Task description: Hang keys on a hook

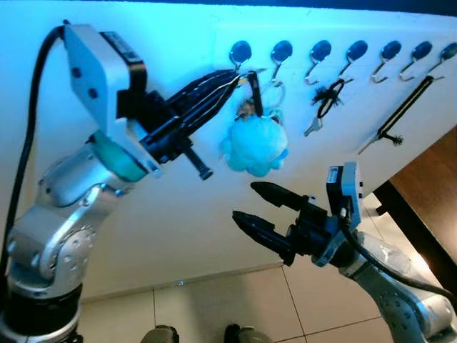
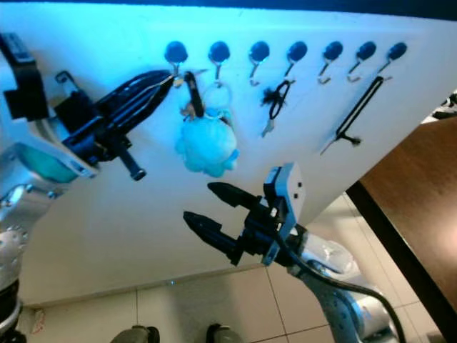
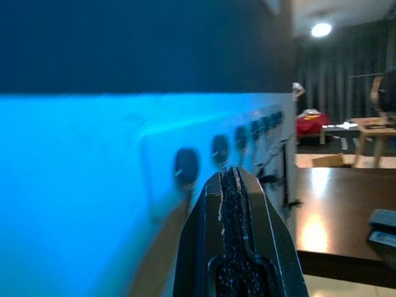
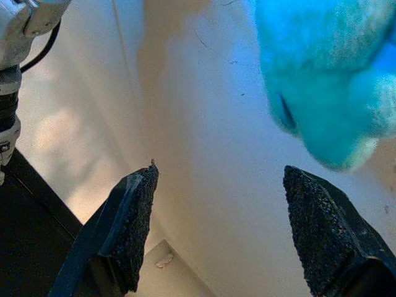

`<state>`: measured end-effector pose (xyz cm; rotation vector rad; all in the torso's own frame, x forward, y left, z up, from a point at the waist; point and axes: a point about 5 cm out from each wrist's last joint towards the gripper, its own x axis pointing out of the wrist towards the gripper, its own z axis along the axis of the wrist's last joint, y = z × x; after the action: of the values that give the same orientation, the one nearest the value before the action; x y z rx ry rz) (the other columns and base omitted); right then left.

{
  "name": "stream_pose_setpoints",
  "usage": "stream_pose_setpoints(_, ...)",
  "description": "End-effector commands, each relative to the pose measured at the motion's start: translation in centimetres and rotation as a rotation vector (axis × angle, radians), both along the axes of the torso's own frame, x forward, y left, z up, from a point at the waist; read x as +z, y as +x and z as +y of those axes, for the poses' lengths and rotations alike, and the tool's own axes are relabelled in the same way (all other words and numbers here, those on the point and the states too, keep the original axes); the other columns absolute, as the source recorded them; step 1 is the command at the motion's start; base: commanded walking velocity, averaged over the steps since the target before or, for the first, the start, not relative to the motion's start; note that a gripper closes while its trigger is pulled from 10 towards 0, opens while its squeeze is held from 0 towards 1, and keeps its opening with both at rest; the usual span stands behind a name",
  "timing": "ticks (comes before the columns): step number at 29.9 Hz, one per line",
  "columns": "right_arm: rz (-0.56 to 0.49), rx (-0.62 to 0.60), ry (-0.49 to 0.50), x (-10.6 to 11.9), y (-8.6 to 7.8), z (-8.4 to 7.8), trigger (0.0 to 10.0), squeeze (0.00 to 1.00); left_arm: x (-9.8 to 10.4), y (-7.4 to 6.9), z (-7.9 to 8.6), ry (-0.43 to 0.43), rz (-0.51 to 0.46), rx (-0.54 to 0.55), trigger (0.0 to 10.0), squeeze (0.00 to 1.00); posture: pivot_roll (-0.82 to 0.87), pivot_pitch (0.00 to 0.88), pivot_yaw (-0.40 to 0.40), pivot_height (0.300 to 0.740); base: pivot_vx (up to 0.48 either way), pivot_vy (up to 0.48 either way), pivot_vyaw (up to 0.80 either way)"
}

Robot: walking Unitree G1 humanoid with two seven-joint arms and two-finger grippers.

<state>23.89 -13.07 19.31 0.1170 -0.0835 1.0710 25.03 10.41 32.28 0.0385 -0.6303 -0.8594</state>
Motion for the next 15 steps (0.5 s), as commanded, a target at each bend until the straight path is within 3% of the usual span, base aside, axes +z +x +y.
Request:
stream_pose_setpoints(1, 0.009, -0.004, -0.006, -0.2, -0.1, -0.2, 10.0, 0.00, 0.0, -0.1, -0.4, 0.000, 0.005, -0.020, 10.0, 0.00, 0.02, 0.100, -0.006, 0.740, 0.000, 0.000, 0.00)
stream_pose_setpoints(6, 0.009, -0.002, -0.005, -0.2, -0.2, -0.1, 10.0, 0.00, 0.7, -0.2, -0.4, -0.011, -0.027, -0.040, 10.0, 0.00, 0.01, 0.104, -0.005, 0.740, 0.000, 0.000, 0.00)
stream_pose_setpoints(15, 0.013, -0.002, -0.006, -0.2, -0.3, -0.1, 10.0, 0.00, -1.1, -0.1, -0.6, 0.062, 0.020, -0.037, 10.0, 0.00, 0.01, 0.109, -0.005, 0.740, 0.000, 0.000, 0.00)
